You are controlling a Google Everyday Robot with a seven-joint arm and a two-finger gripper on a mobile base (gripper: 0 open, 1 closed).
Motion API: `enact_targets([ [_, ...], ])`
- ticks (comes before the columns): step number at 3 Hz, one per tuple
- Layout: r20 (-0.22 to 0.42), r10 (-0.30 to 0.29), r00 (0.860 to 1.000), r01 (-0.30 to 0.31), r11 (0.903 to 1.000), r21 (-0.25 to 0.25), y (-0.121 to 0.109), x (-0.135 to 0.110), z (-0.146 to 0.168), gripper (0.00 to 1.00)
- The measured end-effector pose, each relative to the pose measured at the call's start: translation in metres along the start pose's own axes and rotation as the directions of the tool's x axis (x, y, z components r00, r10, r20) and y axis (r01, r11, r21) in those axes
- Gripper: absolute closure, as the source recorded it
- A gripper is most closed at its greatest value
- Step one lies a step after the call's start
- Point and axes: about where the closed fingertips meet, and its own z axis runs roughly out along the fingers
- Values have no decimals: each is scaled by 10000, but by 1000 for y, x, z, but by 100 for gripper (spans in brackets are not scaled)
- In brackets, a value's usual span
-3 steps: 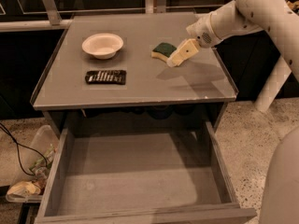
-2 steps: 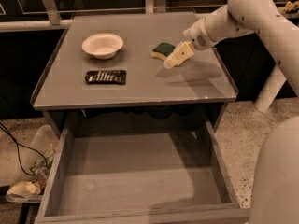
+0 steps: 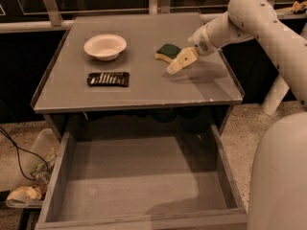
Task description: Place sponge into top drawer
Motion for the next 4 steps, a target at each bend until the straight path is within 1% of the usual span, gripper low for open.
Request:
enact_targets([
  [1,-125,539,9985,-541,9984,-141,-3,8,9,0],
  [2,-130,564,9983,-566,9983,-146,-3,8,9,18],
  [4,-131,564,9983,-566,9983,-147,-3,8,9,65],
])
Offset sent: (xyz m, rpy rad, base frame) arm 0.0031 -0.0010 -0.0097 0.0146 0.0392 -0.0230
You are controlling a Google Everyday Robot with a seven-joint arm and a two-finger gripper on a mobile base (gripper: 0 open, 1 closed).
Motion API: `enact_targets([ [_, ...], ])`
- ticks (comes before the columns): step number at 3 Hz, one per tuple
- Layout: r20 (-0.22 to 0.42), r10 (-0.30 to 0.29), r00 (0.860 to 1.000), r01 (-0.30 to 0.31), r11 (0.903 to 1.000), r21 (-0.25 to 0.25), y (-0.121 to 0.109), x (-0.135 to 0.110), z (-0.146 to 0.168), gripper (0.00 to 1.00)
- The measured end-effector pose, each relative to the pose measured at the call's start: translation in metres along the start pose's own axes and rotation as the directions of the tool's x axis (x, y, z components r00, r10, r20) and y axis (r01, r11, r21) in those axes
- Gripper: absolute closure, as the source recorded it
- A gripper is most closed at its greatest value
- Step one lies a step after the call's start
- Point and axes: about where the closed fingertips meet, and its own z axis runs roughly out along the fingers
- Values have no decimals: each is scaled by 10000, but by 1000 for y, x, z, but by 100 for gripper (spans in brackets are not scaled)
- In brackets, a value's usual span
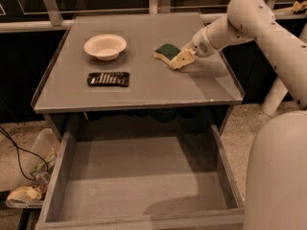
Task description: Place sponge into top drawer
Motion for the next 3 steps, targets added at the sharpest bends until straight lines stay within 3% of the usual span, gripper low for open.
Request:
enact_targets([
  [1,0,0,10000,0,10000,0,0,0,0,88],
  [2,-127,-213,9997,211,9997,-105,6,-1,-2,100],
  [3,-296,-862,9958,851,9957,-354,25,-3,-21,100],
])
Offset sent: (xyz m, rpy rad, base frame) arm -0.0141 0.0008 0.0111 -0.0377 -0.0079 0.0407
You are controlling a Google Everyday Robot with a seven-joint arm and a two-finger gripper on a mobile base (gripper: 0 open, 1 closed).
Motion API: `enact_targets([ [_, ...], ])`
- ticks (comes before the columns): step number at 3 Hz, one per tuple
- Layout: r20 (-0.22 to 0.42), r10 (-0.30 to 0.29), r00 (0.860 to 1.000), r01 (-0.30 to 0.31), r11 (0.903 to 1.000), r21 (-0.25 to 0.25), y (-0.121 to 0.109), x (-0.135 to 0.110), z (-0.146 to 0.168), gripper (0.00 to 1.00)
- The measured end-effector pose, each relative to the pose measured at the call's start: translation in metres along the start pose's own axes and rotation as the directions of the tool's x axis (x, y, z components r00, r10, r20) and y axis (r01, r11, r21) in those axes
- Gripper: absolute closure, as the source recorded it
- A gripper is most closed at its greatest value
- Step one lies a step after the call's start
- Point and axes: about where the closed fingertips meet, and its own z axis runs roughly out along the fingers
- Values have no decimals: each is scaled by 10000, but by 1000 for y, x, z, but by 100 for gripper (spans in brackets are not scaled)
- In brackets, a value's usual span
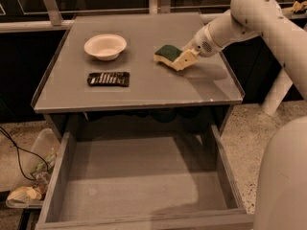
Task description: Place sponge into top drawer
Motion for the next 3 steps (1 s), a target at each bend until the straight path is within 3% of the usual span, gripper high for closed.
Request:
enact_targets([
  [1,131,-863,9962,866,9958,-310,27,-9,-30,100],
  [2,232,-1784,9837,1793,9827,-455,53,-8,-59,100],
  [3,280,-2681,9630,2691,9623,-398,78,8,-90,100],
])
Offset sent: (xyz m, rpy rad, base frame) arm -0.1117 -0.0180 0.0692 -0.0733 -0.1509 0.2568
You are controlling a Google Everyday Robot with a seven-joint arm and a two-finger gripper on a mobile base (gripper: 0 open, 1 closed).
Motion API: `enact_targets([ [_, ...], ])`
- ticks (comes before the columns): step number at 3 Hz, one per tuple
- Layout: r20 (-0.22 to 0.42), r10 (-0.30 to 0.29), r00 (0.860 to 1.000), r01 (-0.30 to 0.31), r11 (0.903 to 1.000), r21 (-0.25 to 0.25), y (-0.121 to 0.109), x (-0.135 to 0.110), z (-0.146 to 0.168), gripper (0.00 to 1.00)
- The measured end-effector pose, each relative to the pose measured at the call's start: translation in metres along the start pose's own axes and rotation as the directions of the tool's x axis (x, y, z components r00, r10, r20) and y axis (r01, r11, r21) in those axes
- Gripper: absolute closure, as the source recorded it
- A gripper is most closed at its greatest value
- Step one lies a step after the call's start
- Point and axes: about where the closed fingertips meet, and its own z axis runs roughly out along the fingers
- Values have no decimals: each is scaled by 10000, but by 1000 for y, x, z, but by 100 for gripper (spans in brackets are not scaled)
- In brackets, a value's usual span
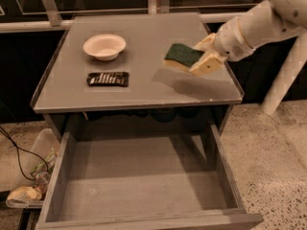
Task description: Place sponge into top drawer
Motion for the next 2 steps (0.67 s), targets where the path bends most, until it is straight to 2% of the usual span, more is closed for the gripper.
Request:
enact_targets([
  [1,129,-374,9992,373,9992,117,32,14,-27,100],
  [2,-33,296,9996,-296,9996,-49,82,62,-52,100],
])
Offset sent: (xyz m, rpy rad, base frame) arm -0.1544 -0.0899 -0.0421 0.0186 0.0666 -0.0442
